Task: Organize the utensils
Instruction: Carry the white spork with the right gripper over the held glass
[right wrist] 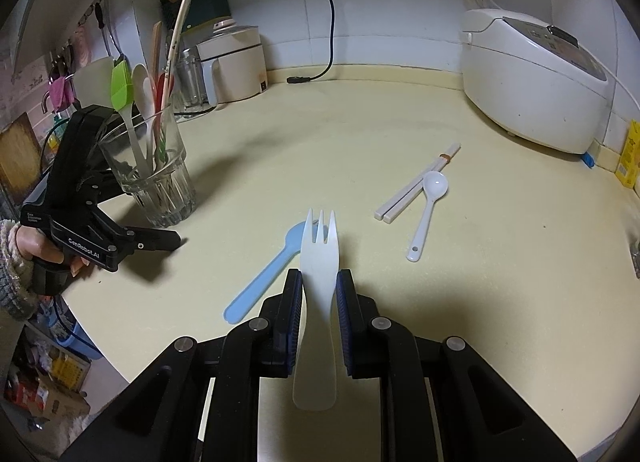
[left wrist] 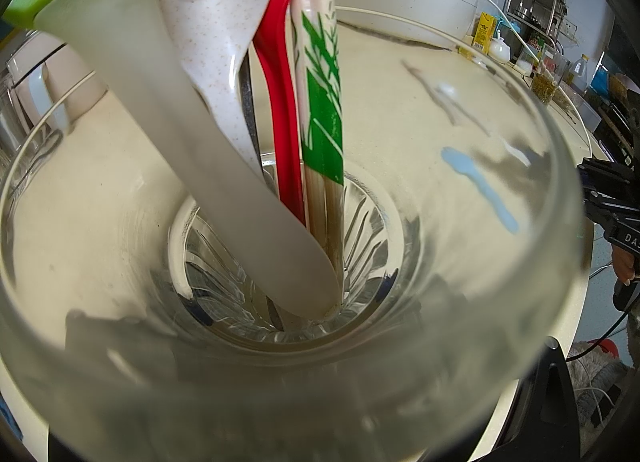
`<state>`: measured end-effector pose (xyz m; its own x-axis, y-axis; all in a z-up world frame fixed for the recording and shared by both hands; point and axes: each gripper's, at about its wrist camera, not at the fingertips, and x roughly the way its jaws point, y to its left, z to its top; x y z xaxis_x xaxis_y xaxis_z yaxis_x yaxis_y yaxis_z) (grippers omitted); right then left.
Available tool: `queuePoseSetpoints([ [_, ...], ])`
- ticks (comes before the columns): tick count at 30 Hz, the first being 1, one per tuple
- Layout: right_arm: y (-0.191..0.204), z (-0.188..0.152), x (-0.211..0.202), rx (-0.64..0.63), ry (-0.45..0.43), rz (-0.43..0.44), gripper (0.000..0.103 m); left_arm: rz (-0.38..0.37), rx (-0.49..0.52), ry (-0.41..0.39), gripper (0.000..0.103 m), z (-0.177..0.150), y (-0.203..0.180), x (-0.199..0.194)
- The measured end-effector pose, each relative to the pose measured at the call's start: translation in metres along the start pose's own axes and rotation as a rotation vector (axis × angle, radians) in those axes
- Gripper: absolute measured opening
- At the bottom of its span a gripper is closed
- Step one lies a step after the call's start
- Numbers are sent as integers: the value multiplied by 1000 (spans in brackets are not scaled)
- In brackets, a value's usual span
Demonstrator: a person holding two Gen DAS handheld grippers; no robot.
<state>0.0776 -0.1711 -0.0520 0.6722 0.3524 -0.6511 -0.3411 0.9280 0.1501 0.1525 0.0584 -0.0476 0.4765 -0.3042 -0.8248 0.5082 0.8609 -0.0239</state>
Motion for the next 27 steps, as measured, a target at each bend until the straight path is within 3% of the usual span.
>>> queuePoseSetpoints([
  [18,6,4,5,1,15,29,17,-3,-1,-1,102,0,1,0],
  [27,21,31,-1,-31,-29,72,17,-10,-6,-4,102,-2,1,-1],
])
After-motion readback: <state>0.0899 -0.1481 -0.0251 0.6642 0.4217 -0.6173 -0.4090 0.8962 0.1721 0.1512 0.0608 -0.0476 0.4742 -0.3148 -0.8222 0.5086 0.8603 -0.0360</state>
